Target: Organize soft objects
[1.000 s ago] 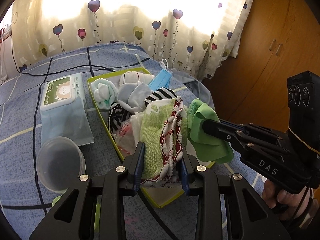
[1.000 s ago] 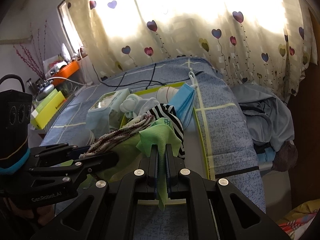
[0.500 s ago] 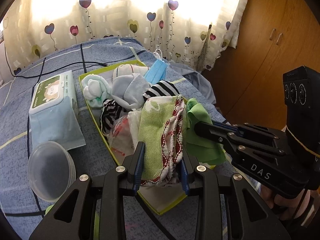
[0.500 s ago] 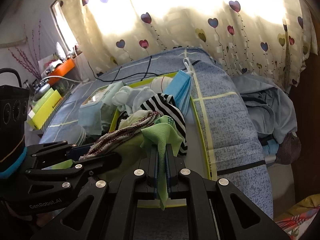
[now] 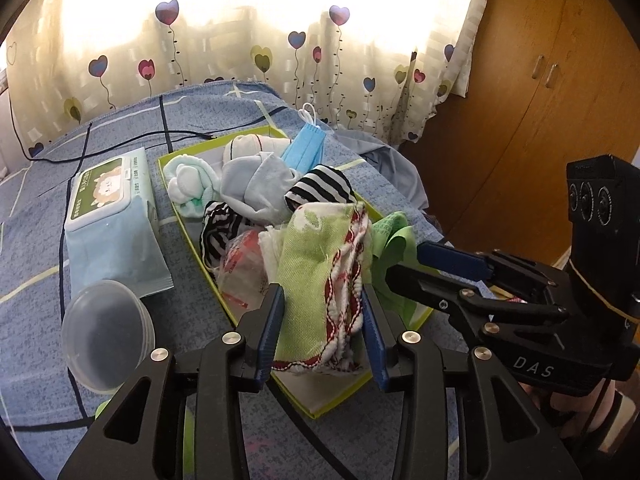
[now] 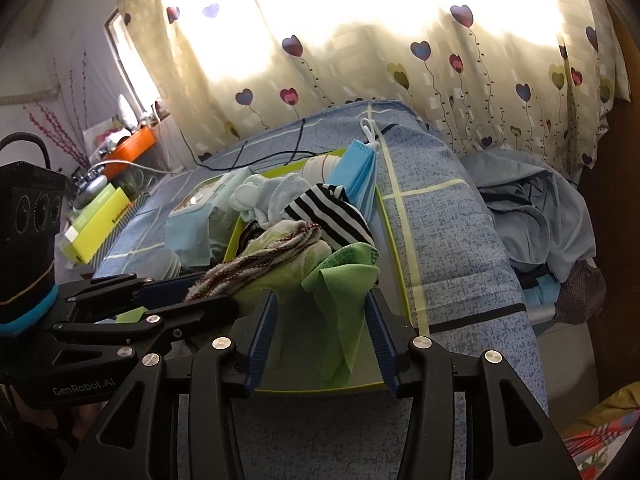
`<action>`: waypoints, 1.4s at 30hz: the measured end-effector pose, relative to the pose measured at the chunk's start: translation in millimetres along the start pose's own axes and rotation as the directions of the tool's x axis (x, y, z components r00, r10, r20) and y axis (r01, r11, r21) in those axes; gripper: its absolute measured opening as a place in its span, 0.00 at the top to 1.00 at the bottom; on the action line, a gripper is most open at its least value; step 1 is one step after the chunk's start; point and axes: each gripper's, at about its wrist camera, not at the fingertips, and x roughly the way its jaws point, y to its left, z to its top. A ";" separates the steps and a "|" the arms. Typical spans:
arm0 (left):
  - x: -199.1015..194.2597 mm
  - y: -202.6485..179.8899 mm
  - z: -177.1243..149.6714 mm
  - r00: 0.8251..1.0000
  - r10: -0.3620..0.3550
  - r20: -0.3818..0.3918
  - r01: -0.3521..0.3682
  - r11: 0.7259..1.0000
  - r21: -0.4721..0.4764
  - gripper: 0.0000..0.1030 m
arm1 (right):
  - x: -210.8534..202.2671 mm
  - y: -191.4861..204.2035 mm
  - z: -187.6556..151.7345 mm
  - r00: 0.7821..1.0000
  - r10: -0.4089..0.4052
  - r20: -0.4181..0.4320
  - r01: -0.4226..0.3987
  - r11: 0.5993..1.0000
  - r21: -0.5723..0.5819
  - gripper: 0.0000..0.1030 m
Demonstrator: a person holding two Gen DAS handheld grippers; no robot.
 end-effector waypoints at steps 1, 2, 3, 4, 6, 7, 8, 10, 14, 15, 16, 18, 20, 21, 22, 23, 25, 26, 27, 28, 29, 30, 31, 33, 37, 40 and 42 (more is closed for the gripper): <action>-1.3 0.0 -0.1 1.000 -0.005 0.005 0.005 1.000 0.001 0.62 | 0.7 0.2 -0.4 1.000 -0.002 -0.004 0.002 1.000 -0.002 0.56; -3.0 -0.2 -0.3 1.000 -0.011 0.012 0.011 1.000 0.002 0.62 | 0.6 0.7 -0.5 1.000 -0.004 -0.005 0.004 1.000 -0.003 0.56; -4.4 0.1 -0.4 1.000 -0.013 0.017 0.013 1.000 0.001 0.62 | -0.6 0.3 -0.6 1.000 -0.004 -0.002 0.004 1.000 -0.001 0.56; -5.9 0.1 -0.4 1.000 -0.014 0.022 0.014 1.000 0.001 0.62 | -2.1 -0.1 -0.4 1.000 -0.004 0.003 0.004 1.000 0.002 0.56; -9.6 1.2 -0.1 0.999 -0.016 0.035 0.016 1.000 -0.005 0.62 | -5.5 -0.5 -0.4 1.000 -0.008 0.013 0.008 1.000 0.007 0.56; -11.4 2.3 0.5 0.999 -0.015 0.043 0.016 1.000 -0.011 0.62 | -7.0 -0.7 -0.8 1.000 -0.010 0.017 0.010 1.000 0.008 0.56; -14.5 4.5 1.2 0.998 -0.011 0.059 0.012 1.000 -0.023 0.62 | -8.8 -1.3 -1.1 1.000 -0.014 0.020 0.014 1.000 0.011 0.56; -20.6 8.6 1.9 0.995 0.013 0.096 -0.009 0.999 -0.042 0.62 | -11.0 -1.7 -1.8 1.000 -0.018 0.024 0.017 1.000 0.015 0.56; -15.3 13.3 0.1 0.995 0.060 0.074 -0.056 0.997 -0.055 0.62 | -12.7 -2.6 -3.4 1.000 -0.016 0.026 0.016 1.000 0.020 0.56; -13.2 13.6 -0.3 0.996 0.057 0.062 -0.053 0.997 -0.054 0.62 | -13.0 -2.7 -4.1 1.000 -0.015 0.024 0.014 1.000 0.022 0.56; -10.6 13.7 -1.0 0.997 0.050 0.050 -0.048 0.998 -0.050 0.62 | -13.3 -2.6 -4.7 1.000 -0.016 0.022 0.016 1.000 0.022 0.56; -8.0 11.3 -2.6 0.999 0.042 0.035 -0.040 0.999 -0.036 0.62 | -14.6 -2.8 -4.9 1.000 -0.019 0.021 0.019 1.000 0.023 0.56; -4.9 7.1 -3.7 0.999 0.039 0.021 -0.039 0.999 -0.015 0.62 | -15.4 -2.0 -4.9 1.000 -0.022 0.020 0.022 0.999 0.024 0.56; -2.9 5.5 -4.3 0.999 0.038 0.010 -0.038 0.999 -0.007 0.62 | -15.4 -1.7 -5.3 1.000 -0.024 0.019 0.024 0.999 0.024 0.56; 0.4 3.5 -5.1 0.999 0.040 -0.007 -0.040 0.999 0.007 0.62 | -15.1 -1.8 -6.2 1.000 -0.025 0.018 0.025 0.999 0.024 0.56; 2.9 1.5 -6.4 0.999 0.043 -0.020 -0.043 0.999 0.016 0.62 | -15.1 -1.6 -7.3 1.000 -0.027 0.015 0.026 0.999 0.025 0.56; 6.2 -1.8 -9.1 0.998 0.049 -0.033 -0.048 0.998 0.027 0.62 | -15.4 -1.3 -8.9 0.999 -0.031 0.012 0.030 0.999 0.026 0.56; 7.4 -3.3 -9.3 0.998 0.055 -0.036 -0.053 0.998 0.035 0.62 | -15.8 -1.1 -9.5 0.999 -0.032 0.011 0.031 0.999 0.027 0.56; 8.2 -4.2 -9.0 0.997 0.063 -0.034 -0.062 0.997 0.040 0.62 | -16.3 -0.9 -9.9 0.999 -0.032 0.011 0.031 0.999 0.027 0.56; 8.0 -4.4 -8.6 0.997 0.073 -0.029 -0.072 0.996 0.043 0.62 | -16.8 -0.4 -10.4 0.999 -0.032 0.011 0.031 0.999 0.027 0.56; 7.3 -4.8 -8.4 0.996 0.082 -0.023 -0.081 0.996 0.045 0.62 | -17.3 0.6 -10.8 0.999 -0.032 0.011 0.032 0.999 0.024 0.56; 6.9 -5.0 -8.1 0.996 0.086 -0.019 -0.085 0.995 0.044 0.62 | -17.7 1.4 -11.3 0.999 -0.031 0.009 0.031 0.999 0.022 0.56; 5.8 -4.6 -7.9 0.996 0.089 -0.016 -0.088 0.995 0.040 0.62 | -18.0 2.0 -11.8 0.999 -0.031 0.007 0.031 0.999 0.020 0.56; 2.7 -3.0 -7.9 0.996 0.089 -0.010 -0.089 0.996 0.030 0.62 | -18.6 3.5 -12.0 0.999 -0.032 0.005 0.032 0.999 0.017 0.56; -5.2 -0.4 -9.0 0.997 0.082 0.003 -0.082 0.996 0.018 0.62 | -20.3 8.5 -12.7 0.999 -0.033 0.006 0.033 0.999 0.010 0.56; -11.0 1.1 -10.0 0.997 0.081 0.013 -0.081 0.997 0.014 0.62 | -21.6 14.1 -13.6 0.999 -0.036 0.004 0.036 0.999 -0.003 0.56; -14.6 1.1 -10.6 0.996 0.082 0.021 -0.082 0.996 0.016 0.62 | -23.5 17.9 -14.3 0.999 -0.041 0.007 0.041 0.999 -0.012 0.56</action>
